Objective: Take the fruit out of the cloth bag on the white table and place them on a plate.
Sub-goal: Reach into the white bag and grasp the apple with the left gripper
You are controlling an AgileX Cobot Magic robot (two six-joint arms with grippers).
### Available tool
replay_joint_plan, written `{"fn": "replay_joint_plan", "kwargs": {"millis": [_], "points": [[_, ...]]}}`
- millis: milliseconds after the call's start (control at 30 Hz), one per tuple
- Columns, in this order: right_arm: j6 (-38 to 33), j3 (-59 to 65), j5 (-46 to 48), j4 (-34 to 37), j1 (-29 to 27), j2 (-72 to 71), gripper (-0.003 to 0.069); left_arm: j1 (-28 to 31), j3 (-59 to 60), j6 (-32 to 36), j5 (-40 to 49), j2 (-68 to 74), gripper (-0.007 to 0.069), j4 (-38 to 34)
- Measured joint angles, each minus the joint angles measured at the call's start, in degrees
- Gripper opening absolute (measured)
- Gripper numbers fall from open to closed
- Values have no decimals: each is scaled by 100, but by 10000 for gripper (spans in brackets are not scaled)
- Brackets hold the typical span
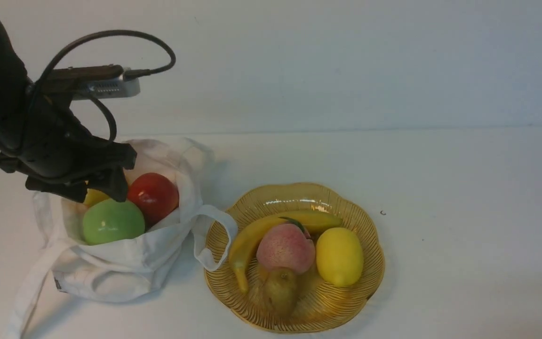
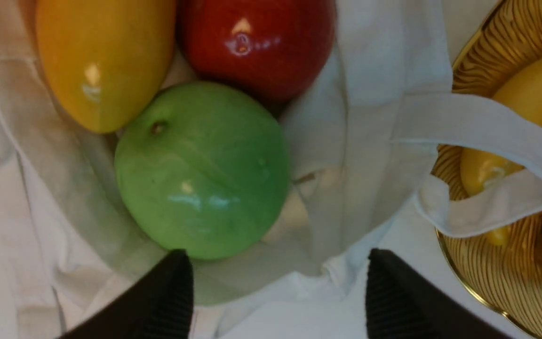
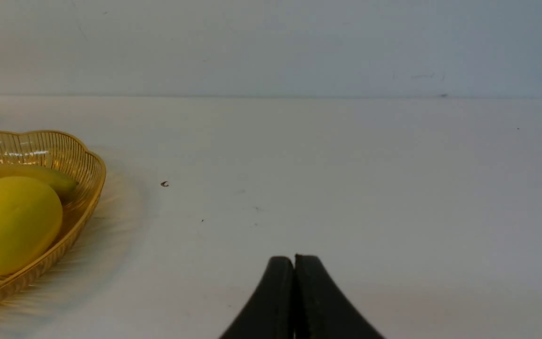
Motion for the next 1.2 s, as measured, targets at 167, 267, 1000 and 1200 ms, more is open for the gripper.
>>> {"fn": "replay_joint_plan", "kwargs": {"millis": [167, 267, 1000, 1200], "points": [[0, 0, 0, 0, 0, 0, -14, 0, -6, 382, -117, 315, 654, 44], [0, 0, 0, 0, 0, 0, -14, 0, -6, 533, -129, 599, 681, 48], [21, 0, 0, 0, 0, 0, -14, 0, -27, 579, -843, 1263, 685, 321], [41, 0, 0, 0, 0, 0, -14, 0, -54, 579, -899, 1496, 685, 347]]}}
